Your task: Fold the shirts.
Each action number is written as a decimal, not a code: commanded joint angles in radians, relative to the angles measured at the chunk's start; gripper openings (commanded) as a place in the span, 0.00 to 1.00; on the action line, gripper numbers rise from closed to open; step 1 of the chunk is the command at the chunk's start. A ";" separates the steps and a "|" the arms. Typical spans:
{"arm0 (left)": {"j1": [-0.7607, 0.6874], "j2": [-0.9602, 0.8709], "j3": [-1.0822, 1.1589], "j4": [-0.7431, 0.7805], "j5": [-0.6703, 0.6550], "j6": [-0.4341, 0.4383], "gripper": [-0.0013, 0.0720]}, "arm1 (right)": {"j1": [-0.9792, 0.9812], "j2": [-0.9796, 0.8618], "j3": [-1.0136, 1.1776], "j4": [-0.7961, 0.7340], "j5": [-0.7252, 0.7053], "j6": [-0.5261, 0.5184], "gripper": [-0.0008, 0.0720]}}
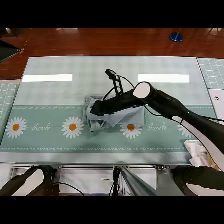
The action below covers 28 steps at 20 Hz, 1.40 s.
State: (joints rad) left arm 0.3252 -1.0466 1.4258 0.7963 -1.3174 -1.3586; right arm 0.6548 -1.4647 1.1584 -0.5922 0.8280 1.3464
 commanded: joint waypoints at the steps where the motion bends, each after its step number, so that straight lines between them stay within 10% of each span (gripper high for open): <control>1: -0.048 -0.018 -0.011 0.005 -0.007 0.018 0.04 | -0.027 0.038 0.001 0.056 0.031 -0.044 0.63; 10: -0.087 -0.076 -0.177 0.051 -0.012 0.084 0.14 | -0.655 0.419 -0.004 -0.718 0.468 0.105 0.65; 15: -0.087 -0.079 -0.229 0.054 -0.011 0.092 0.21 | -0.882 0.317 -0.148 -0.360 0.441 -0.022 0.83; 28: -0.087 -0.082 -0.229 0.062 -0.012 0.095 0.21 | -0.567 -0.106 -0.261 -0.072 0.215 -0.073 0.82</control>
State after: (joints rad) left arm 0.2386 -1.1282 1.1969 0.8562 -1.3296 -1.2640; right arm 0.0181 -1.4994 0.9024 -0.7284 1.0962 1.2678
